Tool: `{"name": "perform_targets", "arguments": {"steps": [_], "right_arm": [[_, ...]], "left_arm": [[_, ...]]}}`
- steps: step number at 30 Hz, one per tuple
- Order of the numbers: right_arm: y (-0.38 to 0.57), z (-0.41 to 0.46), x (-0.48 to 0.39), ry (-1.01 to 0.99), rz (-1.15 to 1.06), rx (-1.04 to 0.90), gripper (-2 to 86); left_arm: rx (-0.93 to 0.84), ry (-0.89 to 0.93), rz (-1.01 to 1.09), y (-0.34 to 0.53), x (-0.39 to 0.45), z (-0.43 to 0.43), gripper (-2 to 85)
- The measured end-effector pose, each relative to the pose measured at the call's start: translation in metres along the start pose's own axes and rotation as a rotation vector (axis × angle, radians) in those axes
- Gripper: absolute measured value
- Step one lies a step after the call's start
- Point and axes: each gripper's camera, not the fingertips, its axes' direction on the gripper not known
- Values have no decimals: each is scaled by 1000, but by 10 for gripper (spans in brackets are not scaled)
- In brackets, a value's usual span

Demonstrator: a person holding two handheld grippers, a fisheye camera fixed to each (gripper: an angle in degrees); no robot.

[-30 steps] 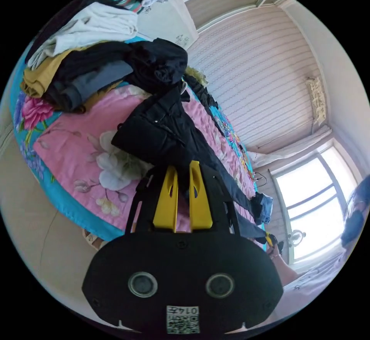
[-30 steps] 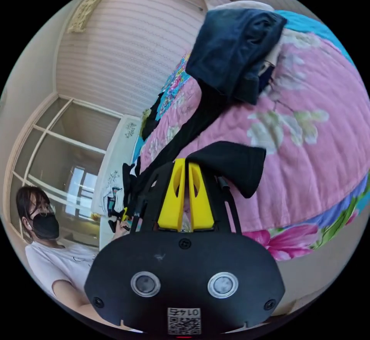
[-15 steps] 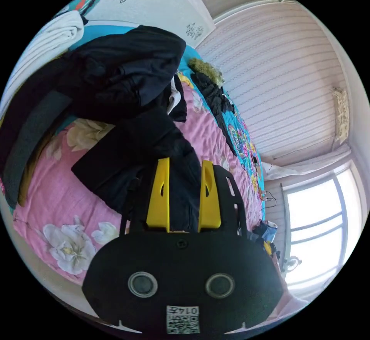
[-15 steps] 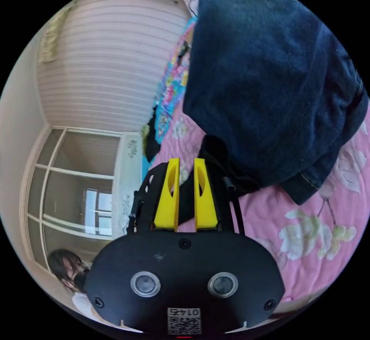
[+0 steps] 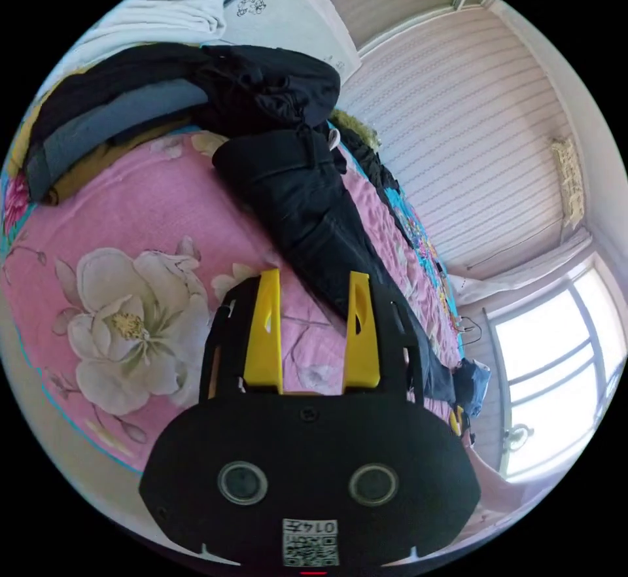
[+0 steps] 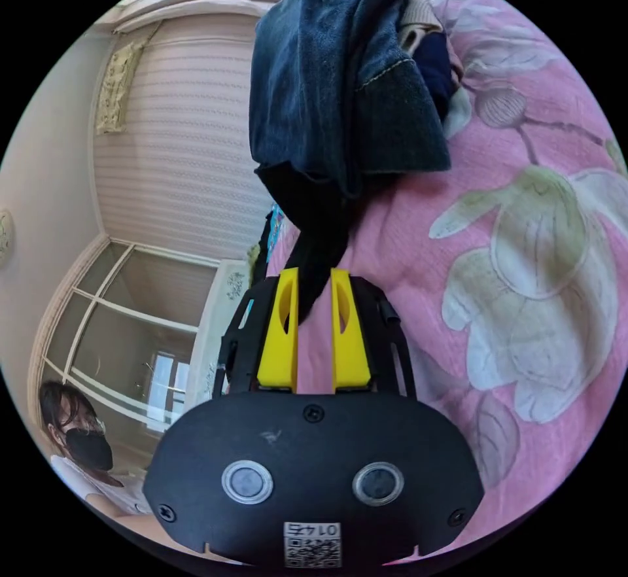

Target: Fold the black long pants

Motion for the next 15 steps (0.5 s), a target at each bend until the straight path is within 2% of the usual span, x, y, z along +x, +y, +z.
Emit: {"name": "perform_targets", "arguments": {"steps": [5, 8, 9, 10, 11, 13, 15], "right_arm": [[-17, 28, -7, -16, -2, 8, 48], [-24, 40, 6, -208, 84, -59, 18], [-24, 38, 7, -305, 98, -59, 13], [-23, 31, 2, -319, 87, -56, 10], [-23, 25, -3, -288, 69, -52, 8], [-24, 3, -25, -84, -34, -103, 5], [-24, -8, -37, -4, -92, -157, 3]], "left_arm": [[37, 189, -174, -19, -11, 22, 146], [9, 181, -260, -28, -25, 33, 69], [-14, 247, -345, -28, -36, 36, 57], [-1, 287, -384, -27, -39, 34, 54], [3, 288, -369, -28, -37, 31, 53], [-9, 223, -203, -35, -19, 14, 51], [-27, 207, -135, -37, -10, 1, 50]]}}
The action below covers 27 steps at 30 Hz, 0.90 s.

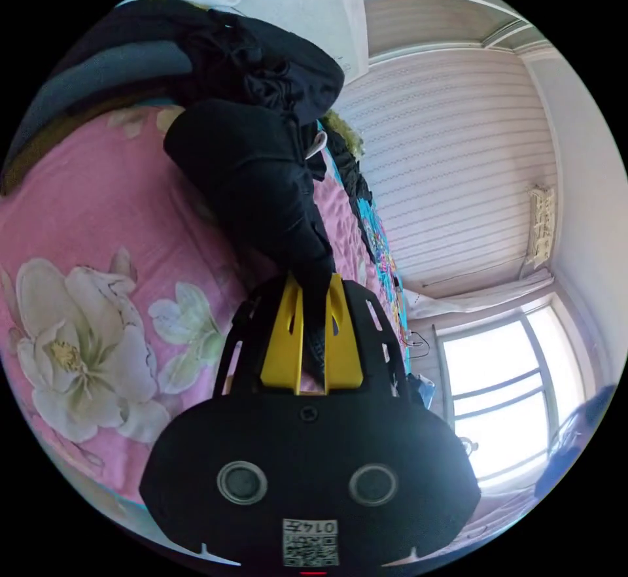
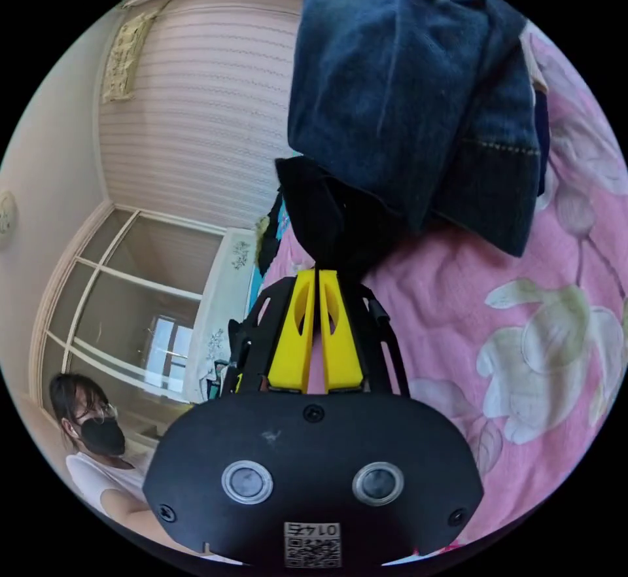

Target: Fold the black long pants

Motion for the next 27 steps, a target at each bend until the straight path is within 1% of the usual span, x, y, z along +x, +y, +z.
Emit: {"name": "perform_targets", "arguments": {"steps": [4, 7, 12, 14, 17, 20, 21, 23, 24, 26, 27], "right_arm": [[20, -35, -21, -70, -79, -3, 2], [45, -63, -22, -13, -105, -75, 1], [80, -71, -2, 52, -45, -194, 1], [78, -66, -4, 36, -50, -164, 1], [51, -47, -27, -63, -115, -123, 2], [15, -27, -70, -148, -260, -102, 5], [5, -25, -84, -183, -319, -64, 7], [-4, -23, -88, -228, -358, -13, 11], [-8, -20, -78, -234, -331, 1, 15], [-13, -7, -43, -182, -200, -17, 26], [-13, 4, -11, -126, -65, -57, 37]], "left_arm": [[-31, 12, 41, 12, 11, -33, 49], [-59, -3, 98, 31, 8, -65, 49], [-90, -50, 82, 62, -17, -102, 50], [-90, -64, 82, 67, -21, -103, 50], [-75, -60, 99, 64, -14, -101, 50], [-91, -75, 113, 56, -3, -100, 49], [-90, -68, 113, 55, 0, -101, 49], [-84, -58, 123, 53, 4, -103, 50], [-76, -51, 140, 53, 6, -105, 50], [-67, -39, 146, 54, 4, -105, 51], [-64, -32, 133, 55, 0, -105, 51]]}}
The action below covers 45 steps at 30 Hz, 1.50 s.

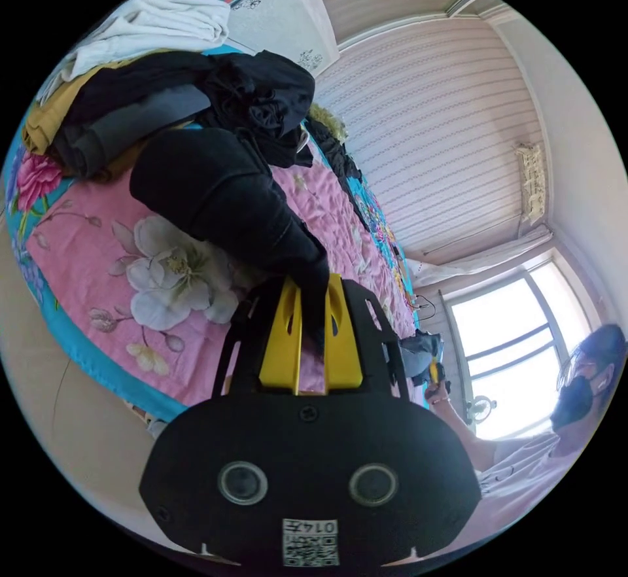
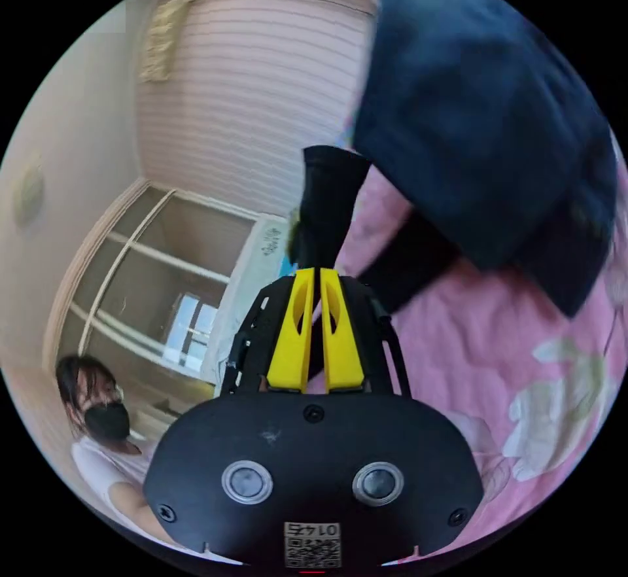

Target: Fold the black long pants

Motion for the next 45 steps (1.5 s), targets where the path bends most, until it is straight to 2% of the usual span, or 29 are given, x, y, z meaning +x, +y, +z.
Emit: {"name": "perform_targets", "arguments": {"steps": [1, 3, 5, 10, 14, 17, 19, 22, 25, 27, 28, 30, 31, 34, 36, 40, 45], "right_arm": [[7, 4, 33, 38, 154, -30, 60], [24, -2, 57, 15, 237, 39, 74], [41, -11, 60, -1, 222, 141, 76], [34, 1, 49, 139, 131, 86, 86], [11, 29, 51, 119, 148, 80, 61], [2, 47, 51, 5, 159, 16, 19], [12, 23, 28, -43, 97, 95, 5], [37, -35, 0, 41, -14, 108, -1], [77, -123, -2, 23, -13, 313, -1], [93, -151, 7, 86, 32, 271, 2], [105, -156, 9, 188, 58, 253, 6], [114, -141, 13, 309, 83, 172, 18], [117, -119, 20, 303, 84, 102, 40], [114, -47, 43, 181, 118, -21, 125], [108, -12, 55, 138, 168, 7, 134], [82, 43, 77, 94, 224, 170, 87], [64, 76, 81, -108, 239, 169, 17]], "left_arm": [[-5, -6, -18, 2, -5, 2, 51], [-10, -14, -35, 7, -12, 3, 50], [1, 2, -51, 12, -18, 1, 50], [10, -2, -53, 19, -23, 0, 50], [13, -11, -52, 23, -23, 0, 50], [17, -17, -48, 26, -23, 0, 50], [12, -17, -40, 28, -22, -1, 49], [6, 7, -21, 30, -20, -3, 49], [17, 22, -1, 39, -18, -13, 49], [17, 28, 11, 50, -20, -17, 49], [8, 13, 28, 57, -22, -18, 50], [4, -9, 20, 65, -26, -13, 50], [15, 5, -5, 70, -29, -10, 50], [23, 6, -11, 75, -27, -2, 50], [13, -9, -3, 78, -24, 2, 50], [-3, -20, -8, 89, -21, 17, 50], [-3, -24, -10, 105, -15, 37, 51]]}}
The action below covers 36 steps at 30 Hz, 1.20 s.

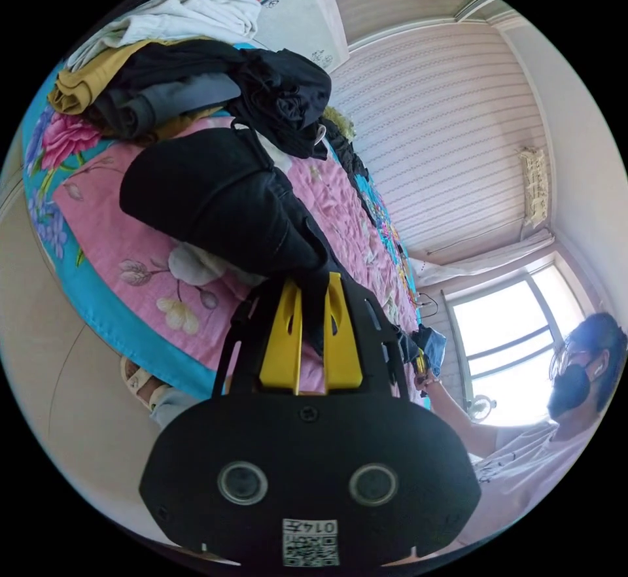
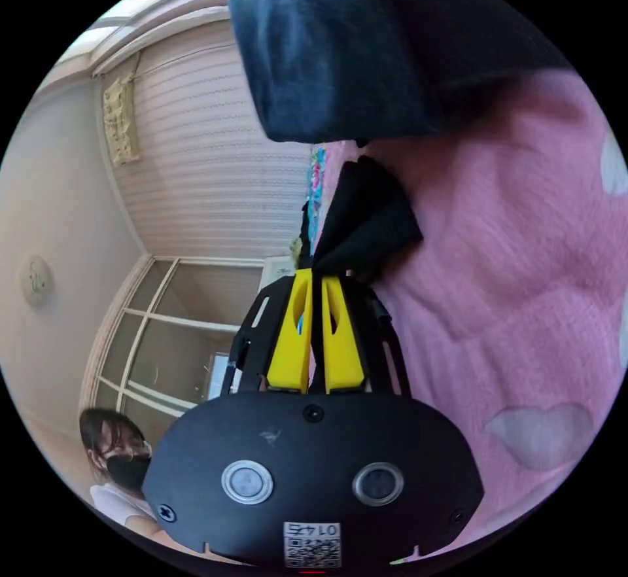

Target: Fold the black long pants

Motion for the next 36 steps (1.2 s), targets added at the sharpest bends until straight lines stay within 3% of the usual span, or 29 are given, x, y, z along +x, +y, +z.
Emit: {"name": "perform_targets", "arguments": {"steps": [5, 7, 12, 15, 18, 20, 22, 24, 28, 33, 36], "right_arm": [[25, -51, -61, 103, -261, -155, 7], [50, -98, -55, 179, -232, -150, 8], [96, -123, 17, 417, -12, -198, 21], [121, -136, 17, 391, -37, -95, 13], [145, -140, -21, 606, -180, -21, 5], [157, -108, -56, 763, -371, -105, 6], [179, -18, -90, 856, -635, -418, 15], [206, 60, -104, 818, -795, -635, 28], [284, 225, -107, 574, -1011, -1000, 80], [333, 332, -60, 677, -952, -1106, 44], [353, 353, -41, 713, -932, -1104, 25]], "left_arm": [[-15, 47, 94, 8, 27, 5, 51], [-94, -15, 207, 24, 43, 22, 54], [-259, -218, 305, 75, 57, 88, 69], [-282, -204, 277, 101, 55, 90, 82], [-312, -274, 390, 128, 83, 75, 65], [-337, -437, 618, 152, 123, 72, 42], [-316, -618, 927, 189, 181, 84, 32], [-367, -629, 1084, 210, 215, 115, 47], [-401, -462, 1285, 256, 272, 227, 76], [-591, -394, 1308, 297, 287, 365, 88], [-731, -449, 1276, 320, 272, 422, 55]]}}
